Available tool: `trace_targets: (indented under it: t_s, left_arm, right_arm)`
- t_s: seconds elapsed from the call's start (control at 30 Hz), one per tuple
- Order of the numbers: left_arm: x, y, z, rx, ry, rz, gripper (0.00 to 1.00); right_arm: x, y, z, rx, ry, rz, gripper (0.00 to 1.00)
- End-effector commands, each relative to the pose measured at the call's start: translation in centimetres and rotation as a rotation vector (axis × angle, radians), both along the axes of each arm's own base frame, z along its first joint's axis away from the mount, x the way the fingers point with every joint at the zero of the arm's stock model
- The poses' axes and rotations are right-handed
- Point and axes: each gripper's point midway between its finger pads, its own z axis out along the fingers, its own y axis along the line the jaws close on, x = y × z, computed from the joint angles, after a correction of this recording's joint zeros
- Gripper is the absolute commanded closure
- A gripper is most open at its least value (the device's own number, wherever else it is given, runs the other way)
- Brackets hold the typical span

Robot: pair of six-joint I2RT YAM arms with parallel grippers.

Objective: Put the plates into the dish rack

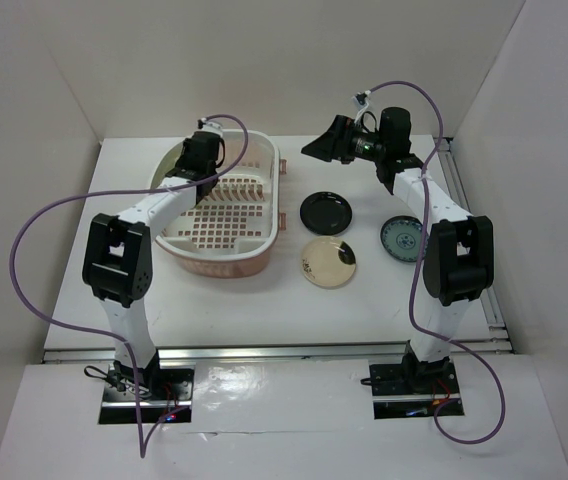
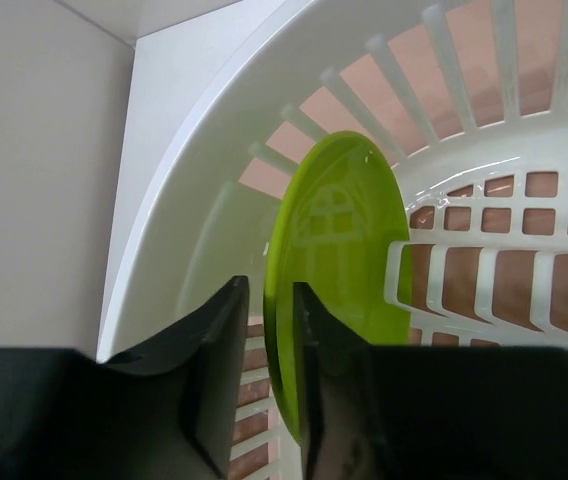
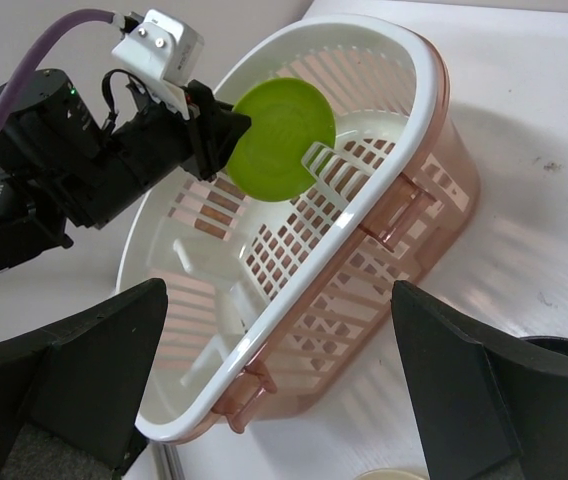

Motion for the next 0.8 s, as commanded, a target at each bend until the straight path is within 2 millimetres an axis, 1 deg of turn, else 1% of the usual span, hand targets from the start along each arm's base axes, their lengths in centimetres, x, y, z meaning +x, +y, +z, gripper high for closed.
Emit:
trace_targets:
  t_s: [0.0, 0.03, 0.07, 0.13, 0.17, 0.23, 0.27, 0.33, 0.37, 0.4, 0.43, 0.47, 0.5, 0.53, 0.57, 0.6, 0.63, 0.67, 0.7, 0.73, 0.77]
  left_arm:
    - [0.9, -0.5, 1.7, -0.033, -0.067, 0.011, 0.61]
    - [1.0, -0.5, 1.2, -0.031, -0.058, 0.011, 0.61]
    - [1.2, -0.6, 1.7, -0.034, -0.068, 0.011, 0.58]
    - [1.1, -0.4, 1.7, -0.029, -0.069, 0.019, 0.49]
    - [1.3, -0.5, 2.1, -0.032, -0.078, 0.019, 0.44]
    - [1.2, -0.3, 2.1, -0.027, -0.080, 0.027, 0.34]
    - [1.2, -0.3, 2.6, -0.030, -0.088, 0.027, 0.25]
    - [1.3, -0.3, 3.0, -0.032, -0.097, 0.027, 0.24]
    - [1.2, -0.3, 3.4, -0.035, -0.106, 0.027, 0.21]
    - [1.4, -0.4, 3.9, -0.038, -0.116, 0.027, 0.18]
    - [1.3, -0.4, 4.4, -0.050, -0.131, 0.031, 0.18]
    - [1.3, -0.5, 4.6, -0.054, -0.127, 0.023, 0.17]
    - [1.2, -0.5, 5.2, -0.072, -0.138, 0.031, 0.11]
    - [1.0, -0.6, 5.7, -0.086, -0.146, 0.026, 0.08]
    - [0.9, -0.8, 6.4, -0.102, -0.159, 0.022, 0.03]
    - [0.8, -1.5, 7.2, -0.125, -0.170, 0.011, 0.00]
    - [0.6, -1.6, 7.8, -0.134, -0.182, 0.002, 0.00]
    - [0.3, -1.5, 9.4, -0.158, -0.214, 0.008, 0.00]
    - [0.1, -2.5, 10.2, -0.186, -0.220, -0.025, 0.00]
    - [-0.2, -2.9, 11.0, -0.221, -0.223, -0.037, 0.00]
    - [-0.5, -3.4, 11.7, -0.255, -0.223, -0.058, 0.00]
  right_arm:
    - [0.0, 0.5, 1.5, 0.020, -0.066, 0.030, 0.00]
    - [0.0, 0.5, 1.5, 0.020, -0.066, 0.030, 0.00]
    - [0.0, 0.5, 1.5, 0.020, -0.066, 0.030, 0.00]
    - [0.0, 0.5, 1.5, 0.020, -0.066, 0.030, 0.00]
    - [0.0, 0.5, 1.5, 0.020, -0.066, 0.030, 0.00]
    - [0.4, 0.4, 0.8, 0.008, -0.054, 0.018, 0.00]
    - [0.5, 0.3, 0.6, 0.005, -0.045, 0.006, 0.00]
    - [0.7, 0.2, 0.4, 0.001, -0.035, -0.009, 0.00]
    - [0.9, 0.2, -0.2, -0.006, -0.032, -0.008, 0.00]
    - [1.0, 0.1, -0.2, -0.008, -0.032, -0.017, 0.00]
    - [1.0, 0.1, -0.2, -0.008, -0.032, -0.017, 0.00]
    - [1.5, 0.0, -0.6, -0.023, -0.033, -0.031, 0.00]
    - [1.5, -0.2, -1.2, -0.038, -0.011, -0.045, 0.00]
    - [1.9, -0.4, -0.8, -0.050, -0.025, -0.059, 0.00]
    - [2.5, -0.7, -1.4, -0.074, -0.019, -0.089, 0.00]
    - [2.7, -1.0, -2.6, -0.112, 0.000, -0.102, 0.00]
    - [3.0, -1.3, -2.7, -0.132, -0.004, -0.115, 0.00]
    - [3.4, -1.6, -3.8, -0.158, 0.010, -0.136, 0.00]
    - [4.0, -2.4, -4.7, -0.185, 0.005, -0.148, 0.00]
    - [4.1, -3.0, -5.6, -0.201, 0.029, -0.153, 0.00]
    - [4.5, -3.9, -6.1, -0.209, 0.031, -0.167, 0.00]
